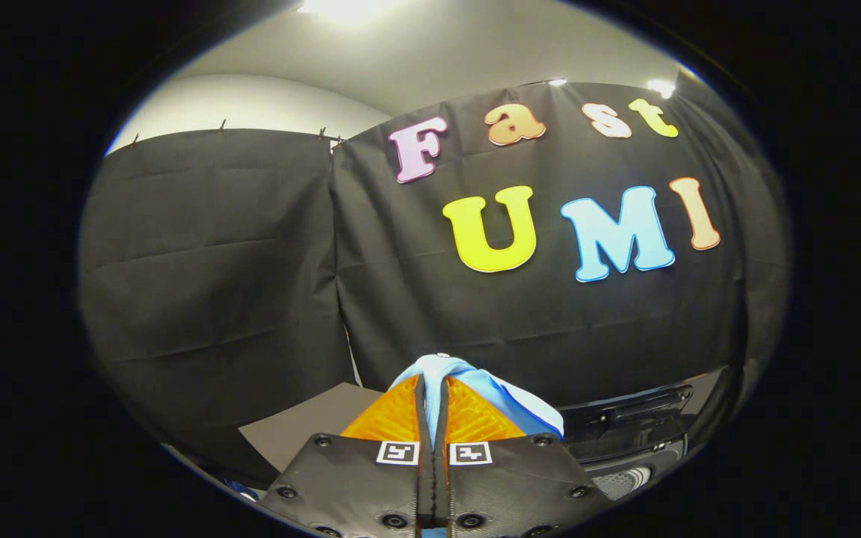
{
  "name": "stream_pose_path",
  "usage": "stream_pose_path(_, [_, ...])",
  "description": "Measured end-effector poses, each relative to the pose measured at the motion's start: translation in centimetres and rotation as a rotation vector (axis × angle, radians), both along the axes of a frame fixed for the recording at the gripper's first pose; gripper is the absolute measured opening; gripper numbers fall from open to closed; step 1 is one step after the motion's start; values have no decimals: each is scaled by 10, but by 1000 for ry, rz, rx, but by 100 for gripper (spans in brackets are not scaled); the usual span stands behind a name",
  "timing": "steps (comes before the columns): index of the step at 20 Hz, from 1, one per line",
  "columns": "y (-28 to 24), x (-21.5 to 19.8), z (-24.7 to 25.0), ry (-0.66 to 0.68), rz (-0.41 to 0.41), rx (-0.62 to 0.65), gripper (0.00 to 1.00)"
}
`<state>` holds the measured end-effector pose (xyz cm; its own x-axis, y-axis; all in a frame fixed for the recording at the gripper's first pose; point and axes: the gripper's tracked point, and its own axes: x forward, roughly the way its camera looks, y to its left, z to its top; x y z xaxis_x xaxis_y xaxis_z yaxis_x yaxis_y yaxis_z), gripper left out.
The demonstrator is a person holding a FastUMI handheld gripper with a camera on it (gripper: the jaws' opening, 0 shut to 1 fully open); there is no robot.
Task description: Put the clothes into the washing machine and then close the washing machine lid.
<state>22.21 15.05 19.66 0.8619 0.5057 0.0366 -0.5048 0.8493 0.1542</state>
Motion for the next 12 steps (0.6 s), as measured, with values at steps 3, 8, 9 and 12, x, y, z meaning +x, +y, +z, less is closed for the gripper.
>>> stream_pose_path(3, [-24,4,3,-2,-23,18,1])
stream_pose_path(8, [-59,10,-2,-2,-63,12,1])
stream_pose_path(9, [-66,11,-4,1,-70,9,1])
stream_pose_path(12, [-83,12,-6,-2,-87,5,1])
